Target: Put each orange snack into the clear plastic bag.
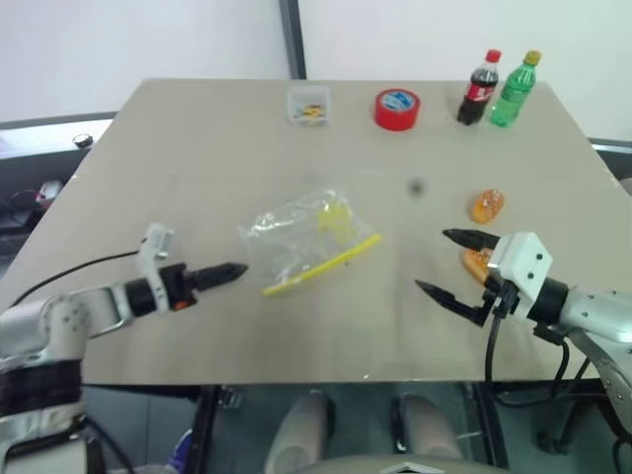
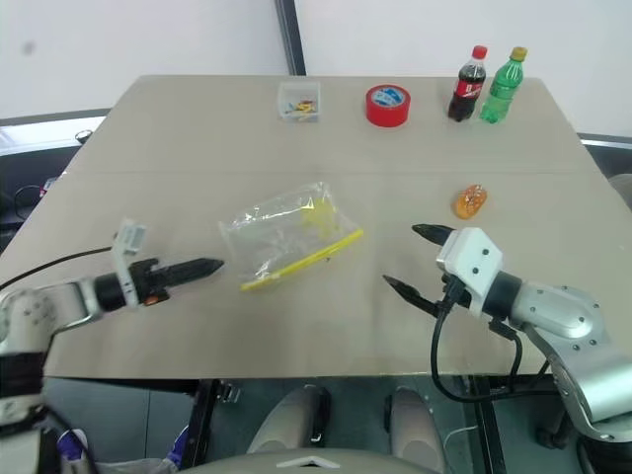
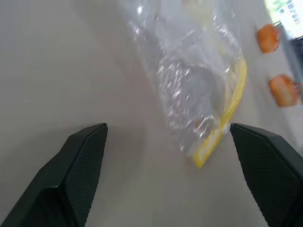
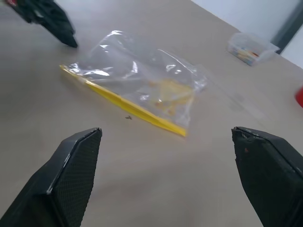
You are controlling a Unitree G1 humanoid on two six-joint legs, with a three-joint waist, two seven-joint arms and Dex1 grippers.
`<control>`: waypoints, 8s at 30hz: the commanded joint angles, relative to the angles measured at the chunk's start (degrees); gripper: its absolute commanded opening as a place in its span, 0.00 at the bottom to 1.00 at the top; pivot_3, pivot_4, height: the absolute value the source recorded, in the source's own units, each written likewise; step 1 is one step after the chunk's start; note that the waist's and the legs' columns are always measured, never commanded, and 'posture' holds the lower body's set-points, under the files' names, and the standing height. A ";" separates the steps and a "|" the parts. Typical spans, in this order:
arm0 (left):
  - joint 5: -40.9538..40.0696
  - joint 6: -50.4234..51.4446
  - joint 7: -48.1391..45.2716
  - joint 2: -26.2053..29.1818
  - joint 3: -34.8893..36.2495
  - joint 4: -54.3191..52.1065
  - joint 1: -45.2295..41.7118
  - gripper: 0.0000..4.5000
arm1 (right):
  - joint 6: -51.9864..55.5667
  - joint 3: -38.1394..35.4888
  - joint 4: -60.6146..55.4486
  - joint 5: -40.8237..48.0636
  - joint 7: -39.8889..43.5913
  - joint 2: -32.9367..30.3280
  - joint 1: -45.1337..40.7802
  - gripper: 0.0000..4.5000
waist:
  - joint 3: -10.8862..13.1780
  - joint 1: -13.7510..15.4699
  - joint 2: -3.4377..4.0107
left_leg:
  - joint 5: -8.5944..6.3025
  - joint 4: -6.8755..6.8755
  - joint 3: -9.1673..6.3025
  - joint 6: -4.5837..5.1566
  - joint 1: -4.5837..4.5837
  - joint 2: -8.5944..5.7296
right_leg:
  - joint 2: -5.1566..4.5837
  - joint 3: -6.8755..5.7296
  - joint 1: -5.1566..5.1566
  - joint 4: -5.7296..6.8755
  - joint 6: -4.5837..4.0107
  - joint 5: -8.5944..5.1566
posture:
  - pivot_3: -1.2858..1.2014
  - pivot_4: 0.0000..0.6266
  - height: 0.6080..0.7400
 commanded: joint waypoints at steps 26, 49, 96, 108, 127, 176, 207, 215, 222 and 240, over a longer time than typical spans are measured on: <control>-5.31 21.90 20.93 -25.10 21.43 27.92 -31.50 0.01 | -11.56 24.24 12.27 -40.66 -16.95 4.04 -11.84 1.00 | -0.03 -0.92 -0.09 | 0.18 0.52 -0.37 -0.28 -0.18 -0.30 | 0.00 -0.32 0.08 0.22 0.04 0.01 | 0.52 0.24 1.00; -35.70 23.10 55.18 -29.38 30.69 15.41 -29.33 0.00 | -32.19 23.63 60.79 -50.14 -41.19 23.70 -36.03 0.07 | 0.01 -2.46 -0.13 | 0.32 0.34 -0.13 -0.54 -0.18 -0.19 | -0.08 0.08 -0.29 0.49 0.00 0.03 | 0.52 0.24 1.00; 47.39 -52.12 16.96 -16.23 -31.88 -31.16 -4.08 0.84 | -9.36 20.79 52.97 -46.38 -16.46 22.88 -46.78 0.00 | 0.11 -2.48 -0.06 | 0.39 0.03 0.20 -0.61 -1.00 -0.18 | 0.11 0.33 -1.34 0.49 -0.07 0.07 | 0.52 0.24 1.00; 47.73 -54.61 15.89 -15.85 -28.97 -26.23 -5.87 0.01 | -7.14 19.60 49.98 -46.49 -17.43 21.52 -44.15 0.00 | 0.11 -2.47 -0.07 | 0.39 0.12 0.20 -0.60 -0.99 -0.19 | 0.10 0.34 -1.34 0.61 -0.07 0.07 | 0.52 0.24 1.00; 36.95 -71.51 5.53 -11.25 -24.30 -9.73 -9.86 0.00 | -0.99 13.37 35.14 -38.25 -15.42 18.68 -33.47 0.51 | 0.11 -2.44 -0.06 | 0.34 0.55 0.18 -0.50 -0.99 -0.20 | 0.12 0.33 -1.31 0.96 -0.06 0.06 | 0.52 0.24 1.00; 38.81 -71.00 7.78 -11.02 -21.24 -19.68 -4.94 0.72 | 1.83 9.45 38.72 -27.32 -19.13 23.30 -39.53 0.00 | 0.11 -2.45 -0.05 | 0.24 0.71 0.08 -0.34 -0.99 -0.20 | 0.13 0.24 -1.23 1.03 -0.06 0.06 | 0.52 0.24 1.00; 41.17 -71.56 5.77 -14.21 -23.96 -21.52 -7.79 0.99 | 0.30 16.20 37.21 -29.97 -19.57 25.78 -38.31 0.00 | 0.11 -2.47 -0.05 | 0.25 0.72 0.06 -0.35 -1.00 -0.20 | 0.14 0.23 -1.23 1.03 -0.06 0.06 | 0.52 0.24 1.00; 41.28 -71.81 5.62 -14.10 -23.82 -21.15 -7.65 0.19 | 0.45 16.26 37.30 -30.45 -19.66 25.62 -38.25 0.00 | 0.11 -2.46 -0.05 | 0.24 0.72 0.06 -0.34 -1.00 -0.20 | 0.14 0.23 -1.23 1.02 -0.06 0.06 | 0.52 0.24 1.00; 41.78 -72.04 6.53 -13.66 -22.61 -18.40 -7.83 0.00 | 0.80 16.85 35.47 -30.08 -17.25 24.68 -37.07 0.06 | 0.11 -2.45 -0.05 | 0.24 0.72 0.06 -0.34 -1.00 -0.20 | 0.14 0.23 -1.23 1.02 -0.06 0.06 | 0.52 0.24 1.00; 40.36 -74.57 8.51 -14.33 -19.36 -14.22 -5.03 0.00 | 17.04 4.53 11.31 -14.27 -13.58 21.19 -20.80 0.01 | 0.11 -2.64 -0.05 | 0.23 0.75 -0.01 -0.33 -0.98 -0.17 | 0.15 0.18 -1.17 1.04 -0.06 0.06 | 0.52 0.24 1.00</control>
